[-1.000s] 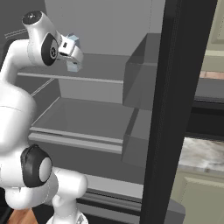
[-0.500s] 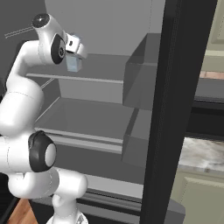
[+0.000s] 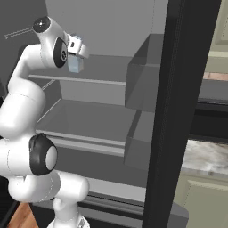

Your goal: Take a sugar cube from the saucer and place it inside the coffee. Then, grab milk from the fridge and place it next to the coffee on the counter to sweeten the coffee.

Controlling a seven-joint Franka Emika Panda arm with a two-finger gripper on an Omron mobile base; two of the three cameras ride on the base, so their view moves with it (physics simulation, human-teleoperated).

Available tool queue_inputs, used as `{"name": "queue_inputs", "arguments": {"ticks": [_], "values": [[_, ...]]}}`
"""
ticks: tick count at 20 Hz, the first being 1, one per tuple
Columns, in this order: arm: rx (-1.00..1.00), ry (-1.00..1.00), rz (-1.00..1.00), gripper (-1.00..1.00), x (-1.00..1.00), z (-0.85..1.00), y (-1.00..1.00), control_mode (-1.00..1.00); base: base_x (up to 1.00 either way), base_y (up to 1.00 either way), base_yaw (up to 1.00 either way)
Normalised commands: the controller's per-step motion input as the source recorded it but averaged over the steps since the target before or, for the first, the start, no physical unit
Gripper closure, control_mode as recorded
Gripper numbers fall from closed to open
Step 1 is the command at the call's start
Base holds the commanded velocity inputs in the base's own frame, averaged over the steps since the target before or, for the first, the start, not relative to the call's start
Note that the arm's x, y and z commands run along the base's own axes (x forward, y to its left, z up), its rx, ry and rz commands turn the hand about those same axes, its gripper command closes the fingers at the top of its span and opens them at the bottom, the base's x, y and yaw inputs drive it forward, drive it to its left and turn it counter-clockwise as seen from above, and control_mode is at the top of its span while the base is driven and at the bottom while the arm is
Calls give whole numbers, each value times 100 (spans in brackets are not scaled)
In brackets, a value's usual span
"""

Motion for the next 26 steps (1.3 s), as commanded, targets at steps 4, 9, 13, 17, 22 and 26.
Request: {"name": "queue_inputs", "arguments": {"ticks": [4, 9, 13, 17, 22, 26], "values": [[0, -7, 0, 100, 0, 0, 0, -100, 0, 0, 0], [0, -1, 0, 100, 4, -1, 0, -100, 0, 0, 0], [0, 0, 0, 100, -6, 0, 0, -100, 0, 0, 0], [0, -5, 0, 100, -71, 9, -3, -100, 0, 0, 0], [0, -4, 0, 100, -100, 17, -12, -100, 0, 0, 0], [2, -6, 0, 100, -100, 29, -35, -100, 0, 0, 0]]}}
